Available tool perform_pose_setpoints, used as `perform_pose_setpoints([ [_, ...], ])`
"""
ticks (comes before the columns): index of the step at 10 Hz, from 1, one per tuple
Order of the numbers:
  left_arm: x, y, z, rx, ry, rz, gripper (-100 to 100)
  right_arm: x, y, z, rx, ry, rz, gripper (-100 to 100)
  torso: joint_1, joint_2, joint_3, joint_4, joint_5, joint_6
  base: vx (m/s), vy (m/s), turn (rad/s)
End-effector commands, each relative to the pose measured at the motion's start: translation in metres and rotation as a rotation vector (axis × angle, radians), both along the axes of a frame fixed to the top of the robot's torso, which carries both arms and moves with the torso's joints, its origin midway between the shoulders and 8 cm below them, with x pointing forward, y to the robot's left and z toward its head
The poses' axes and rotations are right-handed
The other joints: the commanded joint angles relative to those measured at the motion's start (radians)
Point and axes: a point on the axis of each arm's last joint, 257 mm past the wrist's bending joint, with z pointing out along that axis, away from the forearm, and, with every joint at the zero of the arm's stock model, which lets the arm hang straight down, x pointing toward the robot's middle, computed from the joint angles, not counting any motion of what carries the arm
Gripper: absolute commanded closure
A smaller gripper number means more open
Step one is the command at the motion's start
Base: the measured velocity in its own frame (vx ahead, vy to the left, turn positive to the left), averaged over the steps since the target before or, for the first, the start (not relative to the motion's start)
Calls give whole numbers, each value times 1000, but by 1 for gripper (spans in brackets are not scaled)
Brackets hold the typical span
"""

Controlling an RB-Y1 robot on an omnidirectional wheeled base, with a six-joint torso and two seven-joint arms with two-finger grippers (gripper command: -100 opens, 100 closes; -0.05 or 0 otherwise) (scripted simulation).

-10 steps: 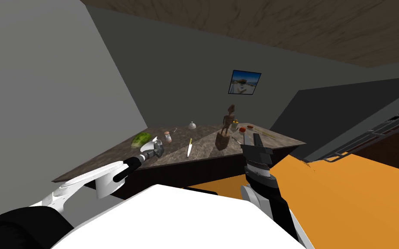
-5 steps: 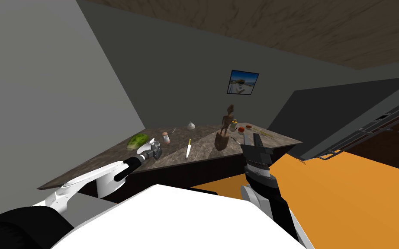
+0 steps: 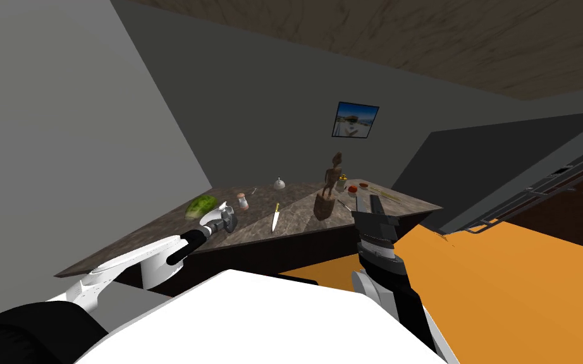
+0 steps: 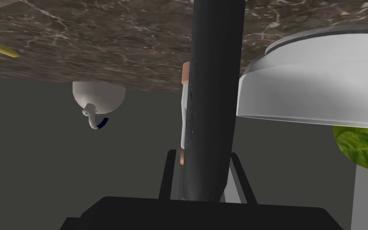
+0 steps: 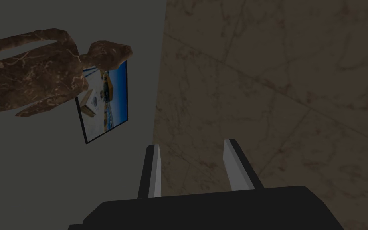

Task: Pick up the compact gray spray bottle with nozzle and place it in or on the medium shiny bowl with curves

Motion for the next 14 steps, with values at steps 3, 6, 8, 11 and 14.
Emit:
perform_pose_setpoints([
  [3,0,-5,2,0,-1,-8,100,0,0,0,0,0,0,0,0,2,1,0,0,-1,-15,-1,52],
  [6,-2,13,5,7,-3,47,100,0,0,0,0,0,0,0,-4,6,3,0,0,-2,-94,-67,23],
  [8,-4,35,10,14,-3,113,100,0,0,0,0,0,0,0,-9,15,7,-1,2,-6,-153,-172,49],
  [11,-7,60,18,19,-1,190,100,0,0,0,0,0,0,0,-4,14,6,-2,3,-8,-120,-96,11],
  [14,-10,85,31,22,1,269,100,0,0,0,0,0,0,0,-1,10,3,-3,4,-9,-81,-48,-17],
])
